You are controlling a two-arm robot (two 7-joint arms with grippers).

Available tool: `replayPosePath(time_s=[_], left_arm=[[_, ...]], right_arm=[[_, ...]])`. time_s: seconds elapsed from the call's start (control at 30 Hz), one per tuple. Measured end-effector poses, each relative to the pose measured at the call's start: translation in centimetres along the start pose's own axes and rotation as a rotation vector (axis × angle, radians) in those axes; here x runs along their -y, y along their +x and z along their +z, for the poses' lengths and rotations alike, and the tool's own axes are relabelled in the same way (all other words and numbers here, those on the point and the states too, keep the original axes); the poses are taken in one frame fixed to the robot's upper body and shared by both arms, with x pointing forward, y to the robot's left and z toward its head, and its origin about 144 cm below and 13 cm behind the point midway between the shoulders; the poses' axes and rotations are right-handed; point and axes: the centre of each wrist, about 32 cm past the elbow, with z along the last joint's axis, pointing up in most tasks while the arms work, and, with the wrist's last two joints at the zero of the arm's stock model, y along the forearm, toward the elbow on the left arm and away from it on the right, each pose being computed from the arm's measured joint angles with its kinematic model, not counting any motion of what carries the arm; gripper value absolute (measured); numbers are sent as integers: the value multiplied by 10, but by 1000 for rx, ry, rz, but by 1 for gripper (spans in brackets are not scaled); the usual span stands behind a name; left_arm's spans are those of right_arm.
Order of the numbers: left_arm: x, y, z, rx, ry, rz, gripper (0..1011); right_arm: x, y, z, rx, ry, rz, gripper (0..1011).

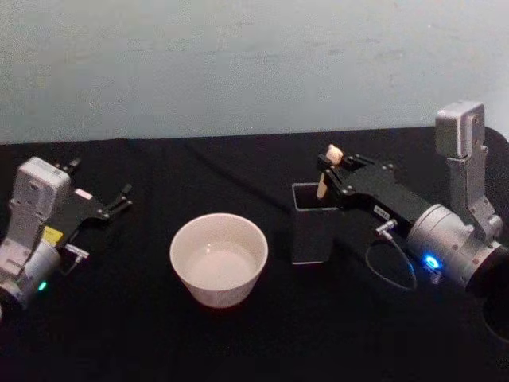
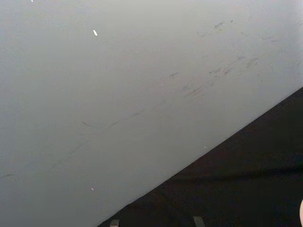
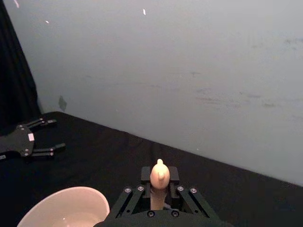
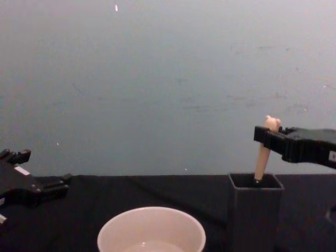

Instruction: Pick up the stirring spoon with one hand, stir inside the cup, then place it back in its original position.

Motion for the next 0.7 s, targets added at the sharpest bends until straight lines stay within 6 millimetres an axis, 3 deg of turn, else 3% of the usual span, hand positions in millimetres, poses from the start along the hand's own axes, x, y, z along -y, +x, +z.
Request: replayPosePath(time_s=[0.7], left_arm=[[0, 0, 0, 0, 0, 0, 1001]], right_arm=[[0, -5, -18, -43, -38, -50, 211]])
